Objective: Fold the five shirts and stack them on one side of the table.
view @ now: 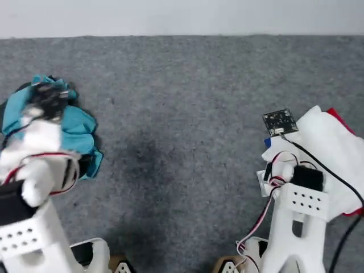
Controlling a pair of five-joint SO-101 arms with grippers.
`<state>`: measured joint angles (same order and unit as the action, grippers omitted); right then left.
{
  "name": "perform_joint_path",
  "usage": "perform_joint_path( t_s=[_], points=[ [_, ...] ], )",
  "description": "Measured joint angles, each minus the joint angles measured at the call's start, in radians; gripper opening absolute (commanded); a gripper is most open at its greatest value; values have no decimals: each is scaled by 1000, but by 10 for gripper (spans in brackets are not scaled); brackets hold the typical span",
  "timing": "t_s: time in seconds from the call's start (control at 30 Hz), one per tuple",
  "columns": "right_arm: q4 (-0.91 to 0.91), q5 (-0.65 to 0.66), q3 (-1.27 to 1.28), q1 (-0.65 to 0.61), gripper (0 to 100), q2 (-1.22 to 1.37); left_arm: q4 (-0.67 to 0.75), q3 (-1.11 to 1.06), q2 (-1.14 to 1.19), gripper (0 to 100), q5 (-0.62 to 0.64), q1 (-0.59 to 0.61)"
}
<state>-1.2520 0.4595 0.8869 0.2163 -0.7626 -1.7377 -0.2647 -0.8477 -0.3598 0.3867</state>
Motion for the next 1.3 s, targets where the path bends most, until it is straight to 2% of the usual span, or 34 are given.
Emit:
perform_joint_path(
  t_s=[0.1,0.2,0.43,0.77,1.3],
  points=[
    [18,2,2,-2,303,26,2,-61,-61,291,37,110],
    [63,2,35,-2,303,61,28,-104,-120,291,44,152],
    [224,5,190,-2,303,175,66,-180,-213,291,48,164],
    [390,5,321,-6,303,287,69,-219,-218,291,48,169],
    [393,5,313,-8,303,307,69,-219,-219,291,48,169]
  ],
)
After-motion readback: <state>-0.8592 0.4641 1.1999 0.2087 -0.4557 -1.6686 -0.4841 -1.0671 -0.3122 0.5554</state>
